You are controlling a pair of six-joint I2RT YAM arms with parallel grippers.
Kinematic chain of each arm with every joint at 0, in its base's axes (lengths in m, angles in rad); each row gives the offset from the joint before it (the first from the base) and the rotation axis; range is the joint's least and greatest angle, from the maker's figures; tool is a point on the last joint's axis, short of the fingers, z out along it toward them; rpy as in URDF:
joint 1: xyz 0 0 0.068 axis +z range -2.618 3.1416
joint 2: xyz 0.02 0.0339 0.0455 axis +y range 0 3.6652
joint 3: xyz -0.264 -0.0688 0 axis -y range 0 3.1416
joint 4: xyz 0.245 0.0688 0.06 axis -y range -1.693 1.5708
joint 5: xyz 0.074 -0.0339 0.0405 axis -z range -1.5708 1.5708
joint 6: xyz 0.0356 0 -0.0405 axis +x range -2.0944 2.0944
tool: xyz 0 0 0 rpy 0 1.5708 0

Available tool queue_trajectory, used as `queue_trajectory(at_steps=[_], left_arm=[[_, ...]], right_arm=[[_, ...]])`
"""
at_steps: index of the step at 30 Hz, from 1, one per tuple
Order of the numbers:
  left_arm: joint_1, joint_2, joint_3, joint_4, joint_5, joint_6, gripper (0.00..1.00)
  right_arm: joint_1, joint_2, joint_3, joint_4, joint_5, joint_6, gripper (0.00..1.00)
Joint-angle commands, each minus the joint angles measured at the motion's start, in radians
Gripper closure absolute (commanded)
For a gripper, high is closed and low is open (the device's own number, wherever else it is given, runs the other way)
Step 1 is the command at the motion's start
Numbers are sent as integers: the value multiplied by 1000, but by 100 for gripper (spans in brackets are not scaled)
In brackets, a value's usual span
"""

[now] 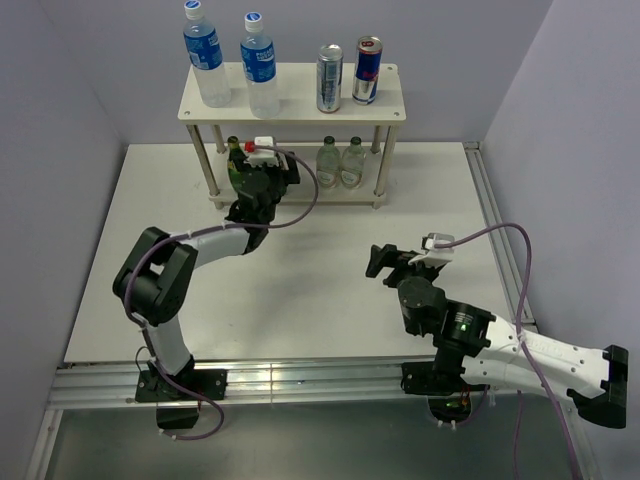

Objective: Place and organize the beverage onto the shelf

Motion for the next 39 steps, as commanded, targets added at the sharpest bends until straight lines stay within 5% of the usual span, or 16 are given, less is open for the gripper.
queue_trajectory(at_steps=[1,9,12,13,19,23,29,39], left_arm=[[-39,-81,-39,23,-95,28,1],[-148,-344,-269,-111,-325,-29,1],[-264,-557,-351,-323,-450,-121,3],[-293,-614,-349,-520,-462,-161,2],[-340,-884,-112,-1159,-453,-305,1],[-352,-933,49,-1354,-406,-367,1],[-352,-932,137,-1505,-349,-387,1],[-352,-1003,60,-1447,-364,-345,1]], right_arm=[[-5,-6,-22,-4,13,39,0],[-5,9,-16,-25,16,87,0],[13,41,122,-111,11,49,0],[21,63,174,-184,31,41,0],[44,114,616,-238,-13,-164,0],[43,155,765,-284,-88,-206,0],[43,190,853,-364,-152,-185,0],[43,195,870,-389,-185,-168,0]])
